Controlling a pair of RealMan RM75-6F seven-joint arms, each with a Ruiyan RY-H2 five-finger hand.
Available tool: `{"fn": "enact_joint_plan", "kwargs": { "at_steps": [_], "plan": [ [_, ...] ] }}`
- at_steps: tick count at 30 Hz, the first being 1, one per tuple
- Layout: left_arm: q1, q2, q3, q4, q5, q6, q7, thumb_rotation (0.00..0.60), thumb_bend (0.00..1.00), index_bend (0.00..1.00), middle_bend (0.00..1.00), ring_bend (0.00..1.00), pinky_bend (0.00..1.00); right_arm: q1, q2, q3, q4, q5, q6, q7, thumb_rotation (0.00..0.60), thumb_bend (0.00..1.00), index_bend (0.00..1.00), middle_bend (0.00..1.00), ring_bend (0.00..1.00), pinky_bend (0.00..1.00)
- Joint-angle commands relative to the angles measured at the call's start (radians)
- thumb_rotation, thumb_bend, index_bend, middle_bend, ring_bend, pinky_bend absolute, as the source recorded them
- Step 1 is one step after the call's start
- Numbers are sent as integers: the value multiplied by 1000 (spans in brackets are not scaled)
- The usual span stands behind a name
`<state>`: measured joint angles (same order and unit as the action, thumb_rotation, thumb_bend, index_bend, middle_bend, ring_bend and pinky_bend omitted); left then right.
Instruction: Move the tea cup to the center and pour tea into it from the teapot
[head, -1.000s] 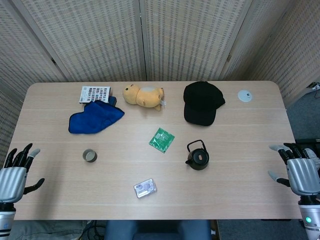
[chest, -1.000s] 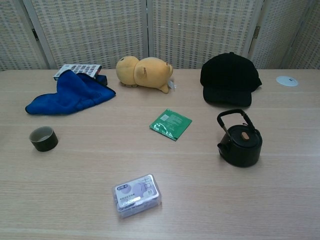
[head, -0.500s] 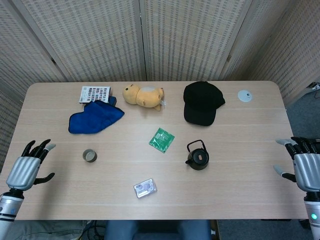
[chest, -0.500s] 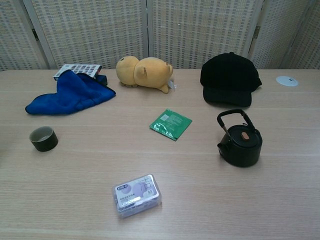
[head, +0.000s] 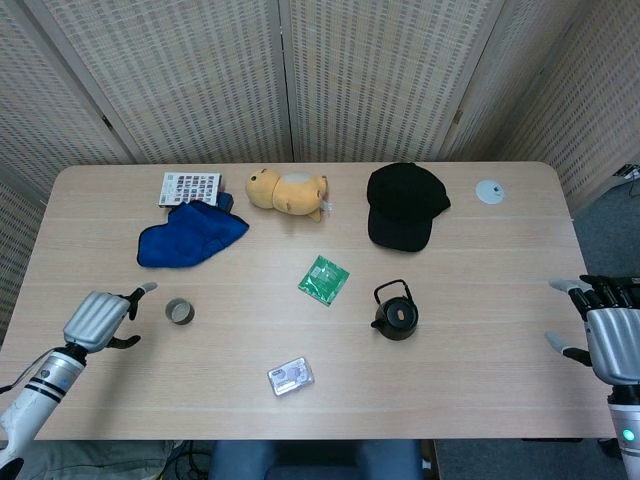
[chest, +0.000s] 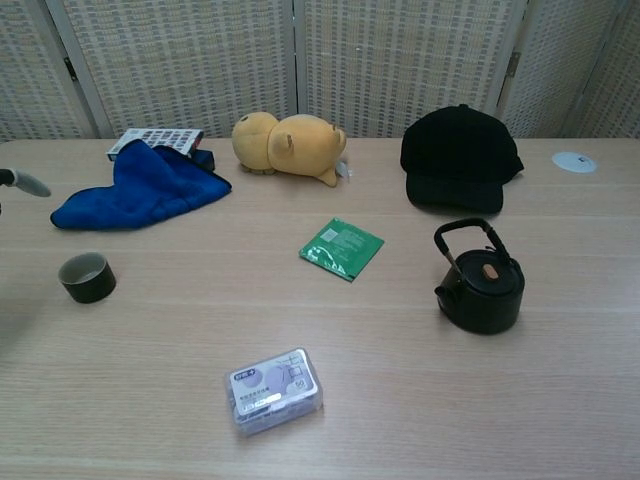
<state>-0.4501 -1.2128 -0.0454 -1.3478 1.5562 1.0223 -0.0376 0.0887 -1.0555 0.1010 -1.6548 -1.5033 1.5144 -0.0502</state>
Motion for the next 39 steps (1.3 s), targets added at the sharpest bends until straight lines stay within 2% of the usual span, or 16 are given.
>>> {"fn": "enact_joint_plan", "kwargs": {
  "at_steps": [1,7,16,24,39],
  "plan": [
    [-42,-29,2,31,-5,-51,1,600,197,139,810,834,832,0,1,-1,1,1,-2,2,600,60,293,329,196,195],
    [-106,-80,6,90,-38,-158,14,600,197,175,893,910,887,1,0,-3,7,2,-6,7,600,60,293,329,196,195],
    [-164,-144,7,163,-101,-266,18,600,196,229,915,932,893,-5,4,-6,9,6,-4,10,600,59,293,330,196,195],
    [-188,-168,7,197,-133,-296,15,600,196,233,915,932,893,-6,4,-8,10,5,-4,10,600,60,293,331,196,195],
    [-222,-219,13,261,-158,-328,-17,600,196,306,926,945,899,-9,3,-9,17,12,-8,18,600,60,293,331,196,195]
  ]
}}
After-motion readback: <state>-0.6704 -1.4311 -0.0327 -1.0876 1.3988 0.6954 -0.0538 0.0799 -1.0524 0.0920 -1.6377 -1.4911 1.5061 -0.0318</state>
